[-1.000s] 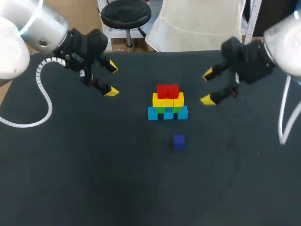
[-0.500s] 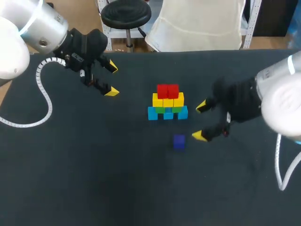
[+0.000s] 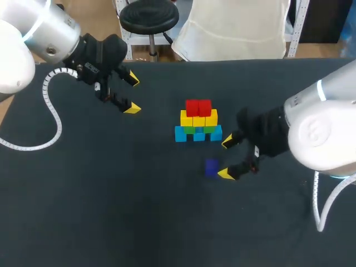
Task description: Place the blue cubes, place green cubes on the blue cubes, place the yellow cubes on the green cubes, then place the red cubes on the yellow cubes, and place purple cube on the red cubes.
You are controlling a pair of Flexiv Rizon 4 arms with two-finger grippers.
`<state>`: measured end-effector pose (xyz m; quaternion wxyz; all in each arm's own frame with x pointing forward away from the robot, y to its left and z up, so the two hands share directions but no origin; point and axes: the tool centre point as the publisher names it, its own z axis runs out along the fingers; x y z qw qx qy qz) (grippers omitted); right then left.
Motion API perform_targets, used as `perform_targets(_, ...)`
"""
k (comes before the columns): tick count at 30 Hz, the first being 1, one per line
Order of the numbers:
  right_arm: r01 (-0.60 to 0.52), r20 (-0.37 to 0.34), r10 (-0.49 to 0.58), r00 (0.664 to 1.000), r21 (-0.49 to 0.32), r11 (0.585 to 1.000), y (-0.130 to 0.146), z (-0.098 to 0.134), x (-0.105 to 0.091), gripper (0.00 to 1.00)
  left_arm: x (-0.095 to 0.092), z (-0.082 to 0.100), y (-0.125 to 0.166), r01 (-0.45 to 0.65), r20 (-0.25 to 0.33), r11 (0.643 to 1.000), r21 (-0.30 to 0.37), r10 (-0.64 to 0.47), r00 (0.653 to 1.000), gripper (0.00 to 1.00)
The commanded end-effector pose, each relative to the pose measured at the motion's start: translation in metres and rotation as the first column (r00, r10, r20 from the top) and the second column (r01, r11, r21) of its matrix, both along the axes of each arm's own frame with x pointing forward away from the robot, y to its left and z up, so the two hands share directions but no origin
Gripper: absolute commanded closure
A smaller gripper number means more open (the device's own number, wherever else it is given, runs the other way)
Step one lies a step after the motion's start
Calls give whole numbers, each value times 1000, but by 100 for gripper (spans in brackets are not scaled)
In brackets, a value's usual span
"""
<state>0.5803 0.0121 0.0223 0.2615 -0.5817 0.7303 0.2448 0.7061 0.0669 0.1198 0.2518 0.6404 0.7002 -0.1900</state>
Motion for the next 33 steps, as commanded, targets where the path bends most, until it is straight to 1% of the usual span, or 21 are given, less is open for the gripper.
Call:
perform_targets(1,-8,-16,7,1000,-37,999,8,-11,-1,0,0,-1,1,2,3,1000,-2,-2,1000,0)
perform_targets(4,-16,-16,16,1000,-48,999,10,-13,-4,0,0,-1,1,2,3,1000,-2,-2,1000,0)
perform_targets(12,-14,-21,13,1000,-64,998,11,-16,-4,0,0,-1,1,2,3,1000,-2,-2,1000,0)
perform_targets(13,-14,-22,13,1000,-65,998,12,-17,-4,2,0,-1,1,2,3,1000,-2,-2,1000,0)
perform_targets(14,-15,-22,13,1000,-67,998,12,-17,-4,16,0,-1,1,2,3,1000,-2,-2,1000,0)
perform_targets(15,-16,-22,14,1000,-68,998,12,-18,-4,19,0,-1,1,2,3,1000,-2,-2,1000,0)
perform_targets(16,-17,-22,16,1000,-70,997,12,-19,-3,28,0,-1,1,2,3,1000,-2,-2,1000,0)
perform_targets(17,-19,-21,17,1000,-72,997,12,-20,-3,43,0,-1,1,2,3,1000,-2,-2,1000,0)
perform_targets(18,-20,-23,18,1000,-74,997,12,-20,-3,51,0,-1,1,2,3,1000,-2,-2,1000,0)
perform_targets(20,-22,-29,20,999,-75,997,12,-22,-3,60,0,-1,1,2,3,1000,-2,-2,1000,0)
perform_targets(25,-31,-44,28,999,-84,996,13,-26,-3,68,0,-1,1,2,3,1000,-2,-2,1000,0)
perform_targets(27,-28,-46,25,999,-84,996,12,-27,-2,80,0,-1,1,2,3,1000,-2,-2,1000,0)
perform_targets(28,-27,-45,23,999,-84,996,12,-27,-2,87,0,-1,1,2,3,1000,-2,-2,1000,0)
perform_targets(29,-25,-45,21,999,-83,996,11,-27,-2,100,0,-1,1,2,3,1000,-2,-2,1000,0)
perform_targets(33,-18,-38,15,999,-78,997,9,-24,-1,100,0,-1,1,2,3,1000,-2,-2,1000,0)
